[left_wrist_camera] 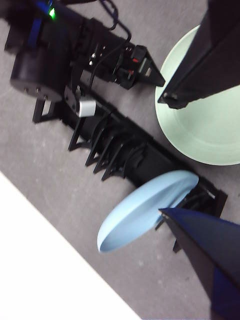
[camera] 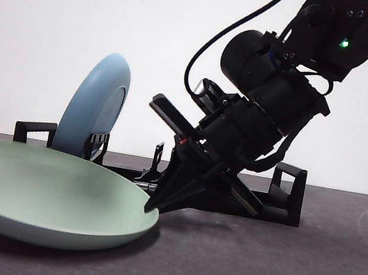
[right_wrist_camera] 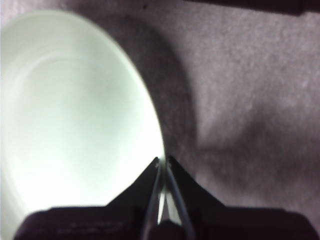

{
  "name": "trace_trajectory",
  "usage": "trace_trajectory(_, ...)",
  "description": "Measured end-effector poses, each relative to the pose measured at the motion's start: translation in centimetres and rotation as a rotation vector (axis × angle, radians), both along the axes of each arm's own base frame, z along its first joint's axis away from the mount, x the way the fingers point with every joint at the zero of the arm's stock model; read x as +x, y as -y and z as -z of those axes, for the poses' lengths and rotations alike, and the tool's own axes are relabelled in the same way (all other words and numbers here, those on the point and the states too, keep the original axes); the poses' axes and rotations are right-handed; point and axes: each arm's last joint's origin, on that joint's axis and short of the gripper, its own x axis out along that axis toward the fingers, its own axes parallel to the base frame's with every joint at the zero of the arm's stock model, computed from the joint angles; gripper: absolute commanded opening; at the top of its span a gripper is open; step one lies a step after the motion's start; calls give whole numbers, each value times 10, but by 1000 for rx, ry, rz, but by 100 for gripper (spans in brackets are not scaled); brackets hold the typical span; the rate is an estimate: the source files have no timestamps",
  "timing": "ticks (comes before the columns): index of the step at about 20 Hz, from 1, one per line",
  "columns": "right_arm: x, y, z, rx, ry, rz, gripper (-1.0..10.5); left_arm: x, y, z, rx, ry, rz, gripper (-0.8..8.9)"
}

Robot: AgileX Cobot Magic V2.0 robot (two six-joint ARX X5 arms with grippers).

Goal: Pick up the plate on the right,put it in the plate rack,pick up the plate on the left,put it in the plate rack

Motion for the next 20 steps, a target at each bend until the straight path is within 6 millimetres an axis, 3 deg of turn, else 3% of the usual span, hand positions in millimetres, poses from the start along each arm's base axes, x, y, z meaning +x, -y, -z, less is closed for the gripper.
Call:
trace_trajectory(4, -9, 7, -12, -61, -19, 8, -12, -9, 10, 1, -2, -13, 94, 342)
trace_trajectory(9, -21, 28, -65, -95, 113, 64, -12, -21, 41, 14, 71, -79, 263, 341)
trace_trajectory(15, -29, 67, -106, -77, 155, 150, -12, -30, 92, 50, 326, -129, 380, 340)
trace_trajectory(20, -35, 89, -115, -102, 131, 187, -12, -33, 126, 85, 563, -118, 438, 333)
